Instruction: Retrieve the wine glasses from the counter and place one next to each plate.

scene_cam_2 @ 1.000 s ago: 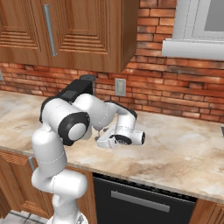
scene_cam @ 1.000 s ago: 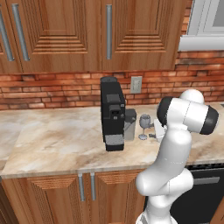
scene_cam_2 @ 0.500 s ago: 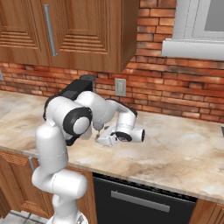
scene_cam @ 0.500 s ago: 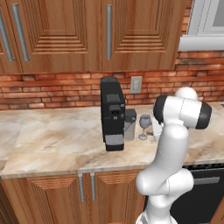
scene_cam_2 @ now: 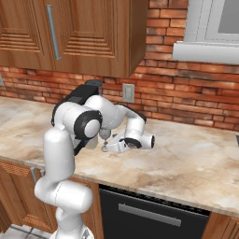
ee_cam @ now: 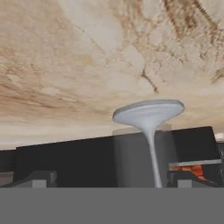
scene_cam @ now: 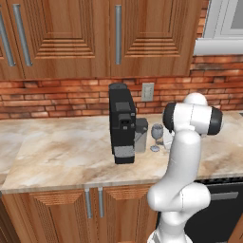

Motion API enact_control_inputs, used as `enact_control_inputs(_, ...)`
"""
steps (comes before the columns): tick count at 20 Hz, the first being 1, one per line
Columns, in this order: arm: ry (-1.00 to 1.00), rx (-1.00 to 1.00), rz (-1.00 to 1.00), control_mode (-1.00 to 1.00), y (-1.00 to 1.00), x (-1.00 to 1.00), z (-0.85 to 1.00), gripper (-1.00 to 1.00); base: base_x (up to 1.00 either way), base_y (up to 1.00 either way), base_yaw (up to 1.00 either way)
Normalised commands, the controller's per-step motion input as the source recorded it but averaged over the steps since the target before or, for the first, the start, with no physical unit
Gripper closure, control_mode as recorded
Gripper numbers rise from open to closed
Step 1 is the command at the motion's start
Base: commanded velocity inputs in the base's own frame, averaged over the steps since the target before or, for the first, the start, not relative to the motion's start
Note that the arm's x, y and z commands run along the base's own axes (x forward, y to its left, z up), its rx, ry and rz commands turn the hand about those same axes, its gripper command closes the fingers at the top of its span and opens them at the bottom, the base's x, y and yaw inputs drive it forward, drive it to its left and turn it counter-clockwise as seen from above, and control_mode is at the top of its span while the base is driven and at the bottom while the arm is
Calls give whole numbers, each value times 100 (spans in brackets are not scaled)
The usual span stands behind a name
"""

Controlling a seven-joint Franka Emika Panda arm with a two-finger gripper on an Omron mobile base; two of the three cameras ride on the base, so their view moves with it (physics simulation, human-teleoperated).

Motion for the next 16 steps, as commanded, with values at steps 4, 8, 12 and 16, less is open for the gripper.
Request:
enact_control_inputs(4, 7, 0, 0, -100, 2, 6, -17, -100, 0, 0, 0)
enact_control_inputs(8, 6, 0, 0, -100, 14, 5, -18, -100, 0, 0, 0)
enact_control_inputs(12, 0, 0, 0, -100, 18, 19, -6, -100, 0, 0, 0)
enact_control_inputs(16, 0, 0, 0, -100, 15, 21, -3, -100, 0, 0, 0)
